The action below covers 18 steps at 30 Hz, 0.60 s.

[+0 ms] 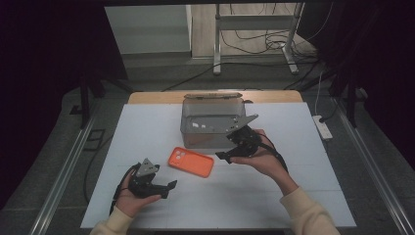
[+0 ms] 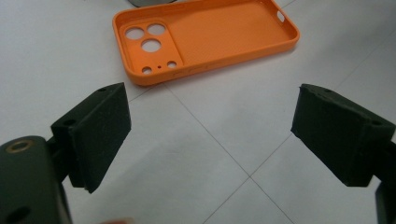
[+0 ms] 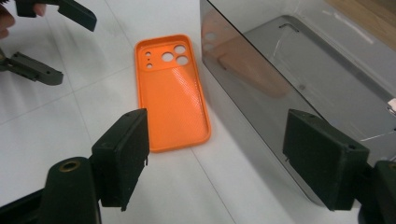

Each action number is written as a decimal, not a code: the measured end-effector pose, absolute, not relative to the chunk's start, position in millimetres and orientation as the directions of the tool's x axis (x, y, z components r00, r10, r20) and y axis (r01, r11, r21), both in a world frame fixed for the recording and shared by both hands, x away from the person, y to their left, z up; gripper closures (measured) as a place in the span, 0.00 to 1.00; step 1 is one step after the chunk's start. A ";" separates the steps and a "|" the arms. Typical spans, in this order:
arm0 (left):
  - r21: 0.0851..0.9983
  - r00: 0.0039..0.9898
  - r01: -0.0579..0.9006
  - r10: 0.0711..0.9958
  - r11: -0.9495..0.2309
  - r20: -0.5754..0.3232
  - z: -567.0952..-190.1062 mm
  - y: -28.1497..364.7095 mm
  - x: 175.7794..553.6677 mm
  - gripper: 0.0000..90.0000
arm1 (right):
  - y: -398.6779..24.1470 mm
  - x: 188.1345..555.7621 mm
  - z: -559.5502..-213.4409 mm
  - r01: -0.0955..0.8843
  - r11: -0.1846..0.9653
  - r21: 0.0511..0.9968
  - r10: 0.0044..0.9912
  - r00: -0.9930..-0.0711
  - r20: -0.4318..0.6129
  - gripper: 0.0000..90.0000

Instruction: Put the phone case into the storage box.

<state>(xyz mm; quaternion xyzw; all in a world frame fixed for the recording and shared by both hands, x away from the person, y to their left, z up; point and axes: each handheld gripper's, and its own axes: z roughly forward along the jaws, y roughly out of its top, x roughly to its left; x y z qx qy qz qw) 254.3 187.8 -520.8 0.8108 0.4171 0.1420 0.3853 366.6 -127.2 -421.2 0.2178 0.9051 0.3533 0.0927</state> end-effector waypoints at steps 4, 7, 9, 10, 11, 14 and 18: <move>0.743 0.612 0.567 0.785 -0.356 -0.091 -520.8 187.6 254.2 0.13 | -124.4 367.6 -420.7 0.327 0.661 0.676 0.453 -0.892 -0.011 0.26; 0.744 0.613 0.566 0.785 -0.357 -0.090 -520.7 187.4 254.0 0.13 | -121.3 368.7 -421.5 0.325 0.664 0.673 0.449 -0.894 -0.011 0.26; 0.743 0.613 0.566 0.785 -0.357 -0.089 -520.7 187.4 254.0 0.13 | -120.1 369.7 -422.4 0.320 0.668 0.672 0.442 -0.897 -0.011 0.26; 0.743 0.614 0.566 0.785 -0.358 -0.089 -520.8 187.4 254.1 0.13 | -119.2 369.7 -422.8 0.325 0.667 0.671 0.443 -0.896 -0.006 0.26; 0.743 0.614 0.566 0.785 -0.358 -0.089 -520.8 187.4 254.1 0.13 | -118.8 369.7 -423.0 0.330 0.668 0.667 0.443 -0.896 0.000 0.26; 0.743 0.614 0.566 0.784 -0.358 -0.090 -520.8 187.5 254.3 0.13 | -117.8 370.8 -423.8 0.325 0.669 0.668 0.439 -0.899 -0.002 0.26; 0.744 0.614 0.564 0.784 -0.358 -0.089 -520.4 187.2 254.0 0.13 | -114.9 372.0 -424.5 0.323 0.674 0.664 0.434 -0.901 -0.003 0.26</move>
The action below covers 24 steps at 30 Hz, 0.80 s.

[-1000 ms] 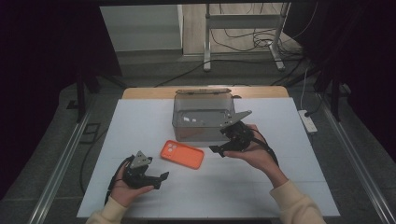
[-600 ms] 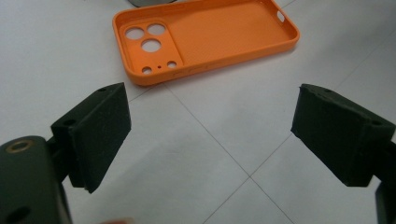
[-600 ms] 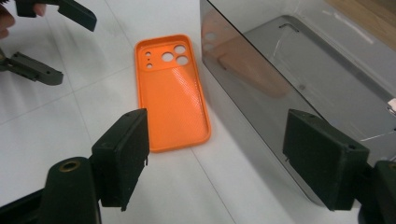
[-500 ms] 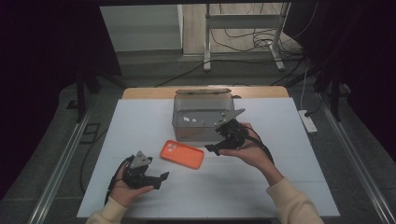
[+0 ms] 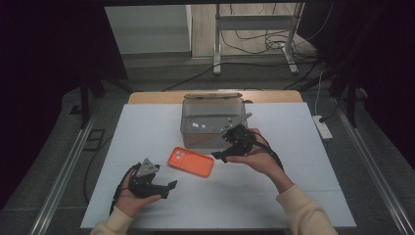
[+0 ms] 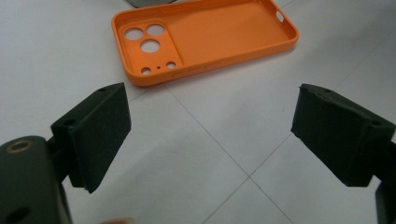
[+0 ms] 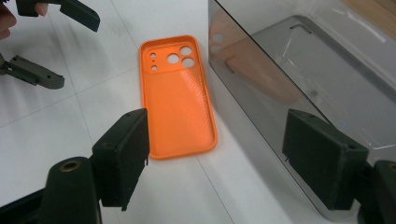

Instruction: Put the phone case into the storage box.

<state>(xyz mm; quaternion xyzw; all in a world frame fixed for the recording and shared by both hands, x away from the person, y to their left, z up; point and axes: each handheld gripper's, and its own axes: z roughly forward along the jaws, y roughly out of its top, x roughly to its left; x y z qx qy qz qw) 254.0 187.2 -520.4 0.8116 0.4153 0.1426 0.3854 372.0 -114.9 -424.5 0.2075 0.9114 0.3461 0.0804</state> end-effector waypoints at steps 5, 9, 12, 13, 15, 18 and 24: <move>0.745 0.615 0.563 0.784 -0.358 -0.088 -520.3 187.3 254.4 0.13 | -110.2 372.3 -426.5 0.320 0.685 0.654 0.428 -0.904 -0.006 0.26; 0.746 0.616 0.562 0.783 -0.358 -0.088 -520.1 187.3 254.2 0.13 | -108.6 373.9 -428.4 0.319 0.691 0.649 0.424 -0.906 -0.006 0.26; 0.746 0.615 0.562 0.783 -0.357 -0.089 -520.0 187.2 254.0 0.13 | -106.9 374.5 -429.2 0.320 0.693 0.646 0.422 -0.907 -0.003 0.26; 0.746 0.616 0.562 0.783 -0.358 -0.088 -520.0 187.3 254.1 0.13 | -105.7 374.1 -429.3 0.324 0.692 0.645 0.423 -0.906 0.002 0.26; 0.745 0.616 0.562 0.783 -0.359 -0.088 -520.1 187.2 254.2 0.13 | -103.6 374.2 -430.1 0.315 0.699 0.642 0.413 -0.911 -0.002 0.26; 0.746 0.615 0.563 0.784 -0.355 -0.090 -520.0 187.2 254.0 0.13 | -99.7 374.4 -432.1 0.310 0.706 0.637 0.403 -0.915 -0.002 0.26; 0.746 0.616 0.563 0.783 -0.357 -0.090 -519.9 187.0 253.7 0.13 | -94.1 375.2 -435.5 0.305 0.713 0.631 0.391 -0.920 0.002 0.26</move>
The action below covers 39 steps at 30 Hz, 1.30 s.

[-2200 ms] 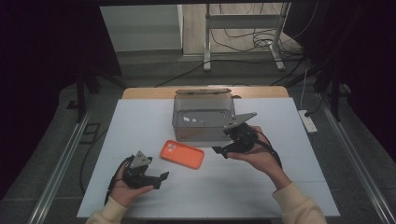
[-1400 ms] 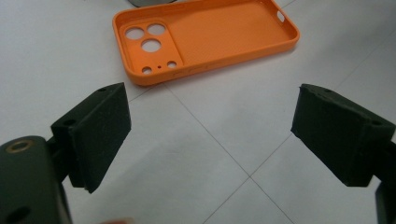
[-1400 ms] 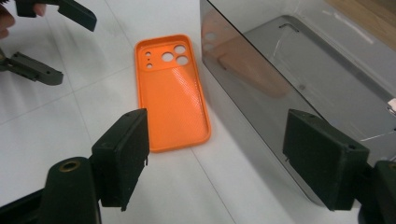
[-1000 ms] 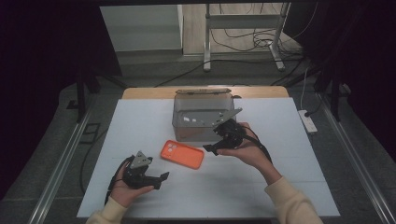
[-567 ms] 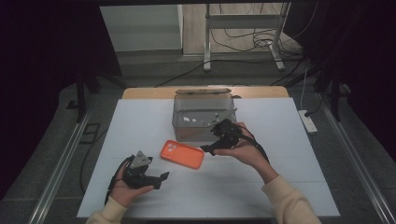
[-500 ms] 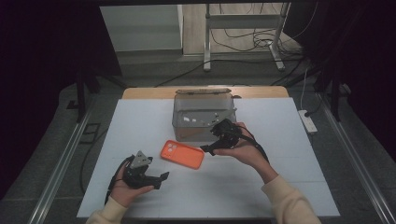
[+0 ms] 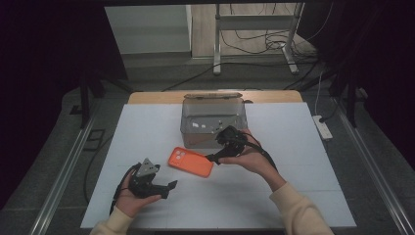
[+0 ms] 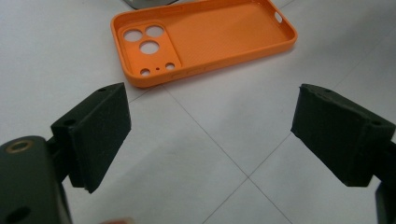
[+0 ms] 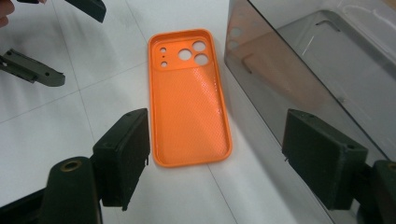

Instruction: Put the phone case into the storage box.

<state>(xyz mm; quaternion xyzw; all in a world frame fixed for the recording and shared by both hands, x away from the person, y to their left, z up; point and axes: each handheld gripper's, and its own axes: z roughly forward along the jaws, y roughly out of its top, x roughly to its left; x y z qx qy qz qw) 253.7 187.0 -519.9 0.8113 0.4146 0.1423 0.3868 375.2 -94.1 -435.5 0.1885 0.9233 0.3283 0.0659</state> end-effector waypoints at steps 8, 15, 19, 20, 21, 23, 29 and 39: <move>0.744 0.616 0.564 0.783 -0.359 -0.089 -520.0 187.3 254.1 0.13 | -90.5 377.6 -439.1 0.313 0.717 0.623 0.392 -0.920 0.010 0.26; 0.744 0.616 0.564 0.783 -0.359 -0.089 -520.0 186.9 253.8 0.13 | -85.6 377.7 -438.7 0.307 0.720 0.623 0.382 -0.924 0.013 0.26; 0.743 0.615 0.564 0.783 -0.359 -0.089 -519.9 186.9 253.9 0.13 | -80.7 378.2 -439.2 0.304 0.725 0.618 0.375 -0.927 0.016 0.26; 0.744 0.615 0.564 0.783 -0.358 -0.089 -519.9 187.0 253.9 0.13 | -79.8 378.4 -439.7 0.305 0.727 0.615 0.375 -0.927 0.016 0.26; 0.744 0.615 0.564 0.783 -0.359 -0.089 -519.9 187.1 253.9 0.13 | -79.8 378.4 -439.7 0.305 0.727 0.615 0.375 -0.927 0.016 0.26; 0.743 0.615 0.564 0.783 -0.360 -0.088 -520.0 187.1 253.9 0.13 | -77.6 378.4 -440.4 0.303 0.730 0.613 0.374 -0.927 0.013 0.26; 0.743 0.616 0.564 0.783 -0.360 -0.088 -520.2 187.4 254.0 0.13 | -72.5 378.8 -441.3 0.292 0.735 0.612 0.362 -0.932 0.010 0.26; 0.744 0.615 0.563 0.784 -0.359 -0.088 -519.9 187.4 253.8 0.13 | -68.1 382.0 -445.2 0.294 0.739 0.607 0.359 -0.933 0.014 0.26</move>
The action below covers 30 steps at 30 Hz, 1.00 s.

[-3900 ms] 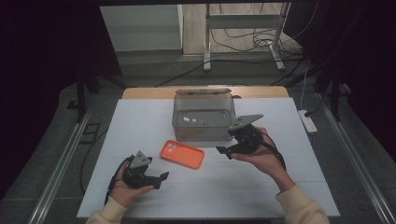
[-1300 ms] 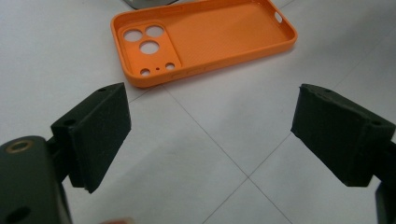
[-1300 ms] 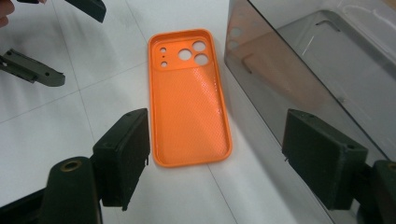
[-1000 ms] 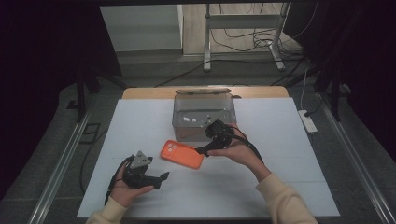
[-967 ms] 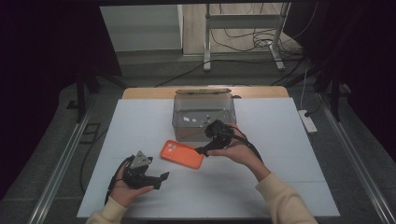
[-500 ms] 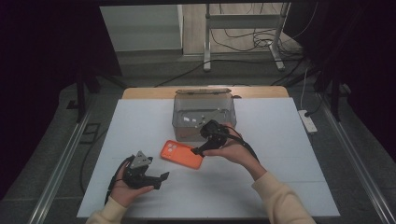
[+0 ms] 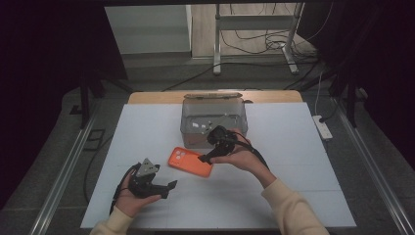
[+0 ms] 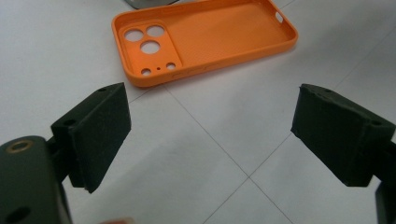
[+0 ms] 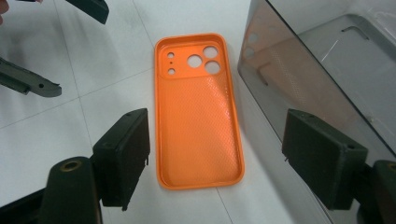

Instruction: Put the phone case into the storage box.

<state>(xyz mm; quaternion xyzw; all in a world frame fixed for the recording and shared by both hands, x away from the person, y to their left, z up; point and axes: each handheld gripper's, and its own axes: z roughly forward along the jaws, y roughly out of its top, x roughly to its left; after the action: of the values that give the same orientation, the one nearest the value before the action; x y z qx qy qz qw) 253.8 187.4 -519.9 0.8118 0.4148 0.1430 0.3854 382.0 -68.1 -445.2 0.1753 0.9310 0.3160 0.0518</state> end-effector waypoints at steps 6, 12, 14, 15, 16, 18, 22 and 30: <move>0.748 0.615 0.560 0.783 -0.355 -0.089 -518.8 186.3 253.5 0.13 | -62.8 384.0 -444.8 0.296 0.741 0.603 0.352 -0.936 0.028 0.26; 0.749 0.618 0.558 0.781 -0.356 -0.089 -518.5 186.5 253.5 0.13 | -58.8 386.2 -445.6 0.301 0.755 0.583 0.353 -0.935 0.026 0.27; 0.750 0.618 0.558 0.781 -0.355 -0.089 -518.0 187.4 253.4 0.13 | -57.6 388.0 -448.4 0.302 0.764 0.570 0.353 -0.935 0.022 0.27; 0.751 0.618 0.557 0.781 -0.355 -0.089 -517.8 187.6 253.1 0.13 | -56.8 389.9 -451.8 0.309 0.769 0.560 0.357 -0.934 0.025 0.27; 0.751 0.618 0.557 0.781 -0.355 -0.089 -517.8 187.6 253.1 0.13 | -56.8 389.9 -451.8 0.309 0.769 0.560 0.357 -0.934 0.025 0.27; 0.751 0.618 0.557 0.781 -0.356 -0.089 -518.0 187.4 253.1 0.13 | -55.8 391.7 -455.5 0.316 0.775 0.547 0.362 -0.932 0.026 0.27; 0.750 0.618 0.558 0.781 -0.356 -0.089 -518.2 187.2 253.2 0.13 | -53.7 394.5 -462.0 0.323 0.786 0.528 0.364 -0.931 0.028 0.27; 0.751 0.618 0.556 0.781 -0.356 -0.088 -517.9 186.9 252.8 0.13 | -51.8 398.3 -469.3 0.332 0.797 0.505 0.371 -0.928 0.024 0.28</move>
<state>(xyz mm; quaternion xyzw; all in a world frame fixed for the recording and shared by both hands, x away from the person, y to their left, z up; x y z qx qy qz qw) 252.8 186.9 -517.9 0.8107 0.4124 0.1442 0.3898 398.3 -51.8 -469.3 0.1856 0.9471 0.2592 0.0383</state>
